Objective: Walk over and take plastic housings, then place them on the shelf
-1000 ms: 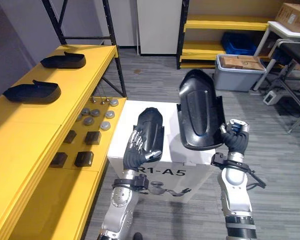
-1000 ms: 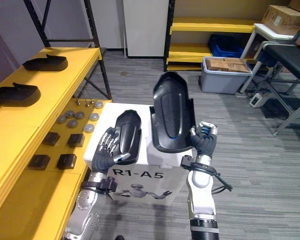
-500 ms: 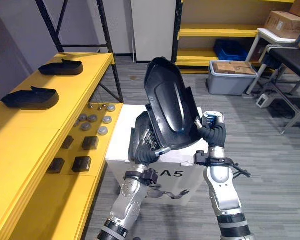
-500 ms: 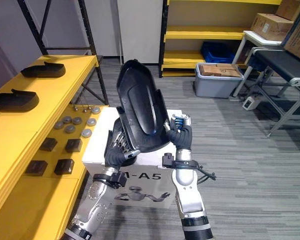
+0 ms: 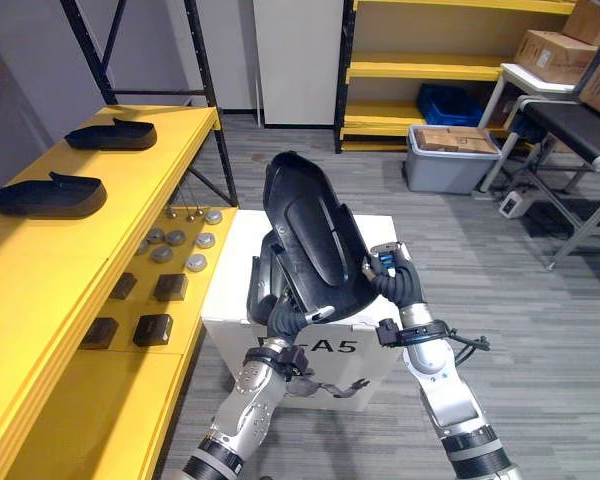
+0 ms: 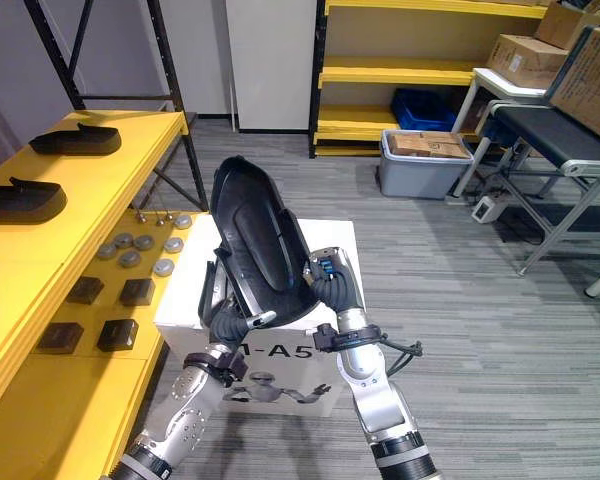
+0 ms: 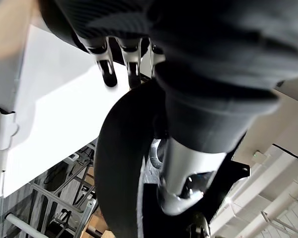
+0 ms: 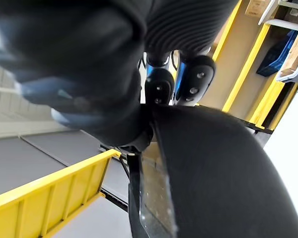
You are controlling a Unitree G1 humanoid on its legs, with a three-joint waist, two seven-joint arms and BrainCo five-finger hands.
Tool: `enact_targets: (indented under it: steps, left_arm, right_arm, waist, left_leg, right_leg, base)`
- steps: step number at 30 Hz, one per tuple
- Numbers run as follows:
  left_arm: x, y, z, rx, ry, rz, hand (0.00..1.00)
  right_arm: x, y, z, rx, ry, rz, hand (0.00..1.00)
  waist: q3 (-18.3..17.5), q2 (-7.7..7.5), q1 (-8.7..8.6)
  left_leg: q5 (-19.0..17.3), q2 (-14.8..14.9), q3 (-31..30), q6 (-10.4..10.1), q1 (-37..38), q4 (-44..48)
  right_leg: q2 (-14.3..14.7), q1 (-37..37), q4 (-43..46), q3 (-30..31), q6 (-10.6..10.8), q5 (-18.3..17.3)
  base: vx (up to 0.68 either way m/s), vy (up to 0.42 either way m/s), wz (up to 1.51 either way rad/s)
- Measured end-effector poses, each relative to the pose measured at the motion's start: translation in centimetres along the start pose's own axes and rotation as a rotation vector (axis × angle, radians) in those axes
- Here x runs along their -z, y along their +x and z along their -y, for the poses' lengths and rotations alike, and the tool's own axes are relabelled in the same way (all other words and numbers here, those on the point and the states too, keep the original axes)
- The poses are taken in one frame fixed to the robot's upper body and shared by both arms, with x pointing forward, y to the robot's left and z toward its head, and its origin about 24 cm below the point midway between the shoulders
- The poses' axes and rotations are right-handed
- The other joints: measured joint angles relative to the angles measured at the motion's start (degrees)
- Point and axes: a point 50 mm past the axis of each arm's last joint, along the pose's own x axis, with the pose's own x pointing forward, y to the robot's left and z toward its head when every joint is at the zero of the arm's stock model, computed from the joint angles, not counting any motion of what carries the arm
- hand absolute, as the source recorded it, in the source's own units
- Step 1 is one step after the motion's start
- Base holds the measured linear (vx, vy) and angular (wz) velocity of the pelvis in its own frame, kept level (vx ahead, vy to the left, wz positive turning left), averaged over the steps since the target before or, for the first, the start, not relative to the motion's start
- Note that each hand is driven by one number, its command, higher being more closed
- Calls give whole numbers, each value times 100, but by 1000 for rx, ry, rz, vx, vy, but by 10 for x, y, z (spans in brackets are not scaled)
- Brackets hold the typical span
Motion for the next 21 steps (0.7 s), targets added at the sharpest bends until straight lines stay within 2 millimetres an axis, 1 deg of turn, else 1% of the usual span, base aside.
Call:
enact_targets:
  steps: [4,5,6,9,14,19,20,21]
  left_arm:
    - [3,-1,-7,-23,-5,-23,100]
    - [3,-3,-12,-40,-1,-25,100]
    - [3,-3,-18,-62,1,-29,100]
    - [6,-8,-24,-85,7,-40,100]
    - [10,-12,-28,-106,19,-54,100]
    - [8,-13,-30,-112,105,-44,100]
    - [9,-13,-31,-117,118,-42,100]
    - [7,-13,-31,-132,132,-25,100]
  right_arm:
    - [3,-8,-5,-34,-9,-5,100]
    - [3,-10,-9,-58,-11,0,100]
    - [2,-13,-14,-92,-7,7,0]
    - [2,-19,-22,-129,9,15,0]
    - [7,-24,-26,-143,37,-17,0]
    - [14,-32,-25,-135,152,-75,0]
    - [15,-32,-24,-127,184,-84,0]
    - [16,-34,-20,-86,253,-103,0]
  waist:
    - [-8,-11,-7]
    - [-13,-22,-34]
    - [-28,-45,-48]
    - [-65,-102,-42]
    - [-84,-143,-20]
    - [-86,-146,-11]
    - [-86,-147,-9]
    - [-86,-146,-2]
  left_leg:
    - [2,45,6,-8,-2,-2]
    - [1,51,13,-9,-2,-2]
    - [0,53,13,-10,-2,-1]
    - [-4,52,12,-16,-7,3]
    - [-5,48,5,-17,-12,17]
    - [-5,49,-10,-17,-5,6]
    - [-5,23,-10,-17,2,-3]
    - [-5,22,-12,-17,13,-4]
  right_leg:
    - [14,-43,1,8,-6,4]
    - [20,-45,-5,16,-9,6]
    - [22,-41,-15,14,-10,7]
    - [21,-28,-48,10,-15,11]
    - [16,-22,-51,-1,-15,11]
    - [18,29,-48,-14,-14,10]
    - [31,33,-45,-16,-13,9]
    - [31,47,-45,-19,-11,8]
  base:
    - [-8,-1,-1]
    - [0,0,0]
    - [0,0,0]
    - [0,0,0]
    - [0,0,0]
    - [0,0,0]
    - [0,0,0]
    - [0,0,0]
